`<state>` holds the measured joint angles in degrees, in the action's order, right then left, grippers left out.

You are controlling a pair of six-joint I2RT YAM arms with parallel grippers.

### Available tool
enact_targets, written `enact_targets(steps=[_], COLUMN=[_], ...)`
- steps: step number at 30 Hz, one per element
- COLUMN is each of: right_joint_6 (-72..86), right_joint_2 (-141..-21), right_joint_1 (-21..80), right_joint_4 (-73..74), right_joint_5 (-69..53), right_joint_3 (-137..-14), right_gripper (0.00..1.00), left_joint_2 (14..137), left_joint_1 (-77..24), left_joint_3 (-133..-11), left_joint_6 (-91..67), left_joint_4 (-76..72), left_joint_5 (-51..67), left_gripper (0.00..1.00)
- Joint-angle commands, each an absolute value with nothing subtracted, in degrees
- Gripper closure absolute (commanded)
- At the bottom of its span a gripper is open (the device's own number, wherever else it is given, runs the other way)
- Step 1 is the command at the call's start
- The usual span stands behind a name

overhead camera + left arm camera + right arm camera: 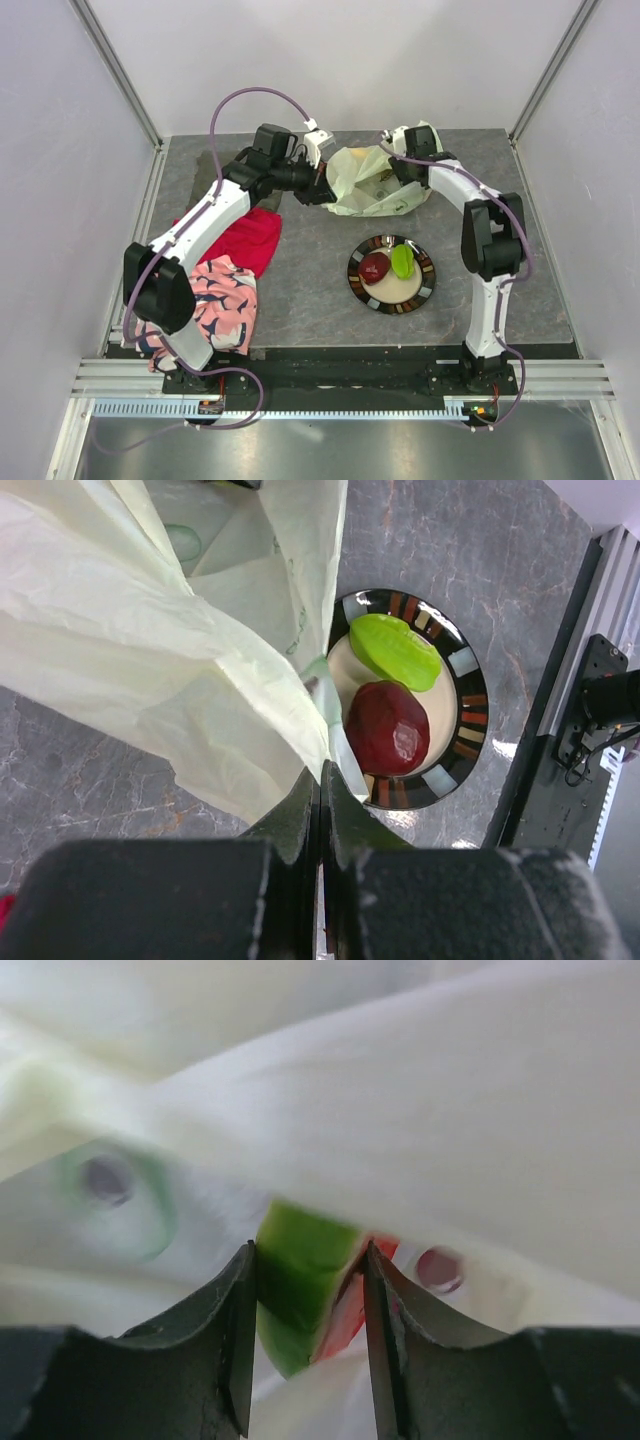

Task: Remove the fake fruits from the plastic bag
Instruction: Take out the fake fruit from the plastic bag.

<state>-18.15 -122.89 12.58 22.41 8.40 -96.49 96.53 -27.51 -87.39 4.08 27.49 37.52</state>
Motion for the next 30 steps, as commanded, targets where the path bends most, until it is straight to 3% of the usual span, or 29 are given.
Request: enact_targets(steps=[1, 6, 8, 12, 22, 30], right_joint_6=[-15.0, -13.0, -10.9, -9.8, -27.8, -50.7], right_joint_2=[-112.1, -106.4, -107.5, -105.5, -90.8, -75.9], right_joint_1=[12.1, 10.5, 9.8, 9.3, 10.9, 20.4], right_joint_4=[25.2, 26.7, 30.1, 30.8, 42.7, 56.1], right_joint_5=[-13.2, -35.1, -41.3, -45.6, -46.3, -35.3], right_joint_3=[-94.6, -90.7, -92.0, -92.8, -97.1, -83.6], right_gripper=[0.64, 0.60, 0.64, 0.67, 0.68, 0.68], left_joint_2=[97.9, 99.3, 99.7, 100.9, 102.5, 101.0], left_joint_1=[-27.6, -27.7, -27.8, -27.9, -27.9, -27.8], left_joint_3=[-91.1, -91.9, -92.5, -93.3, -94.8, -95.8], left_joint_6=[6.0, 6.3, 6.7, 7.5, 9.9, 9.5], left_joint_4=[27.0, 26.9, 27.0, 27.0, 27.4, 27.2], left_joint_5=[36.7, 35.8, 35.6, 32.9, 27.4, 28.4], left_gripper=[0.98, 0.98, 0.98, 0.98, 0.98, 0.98])
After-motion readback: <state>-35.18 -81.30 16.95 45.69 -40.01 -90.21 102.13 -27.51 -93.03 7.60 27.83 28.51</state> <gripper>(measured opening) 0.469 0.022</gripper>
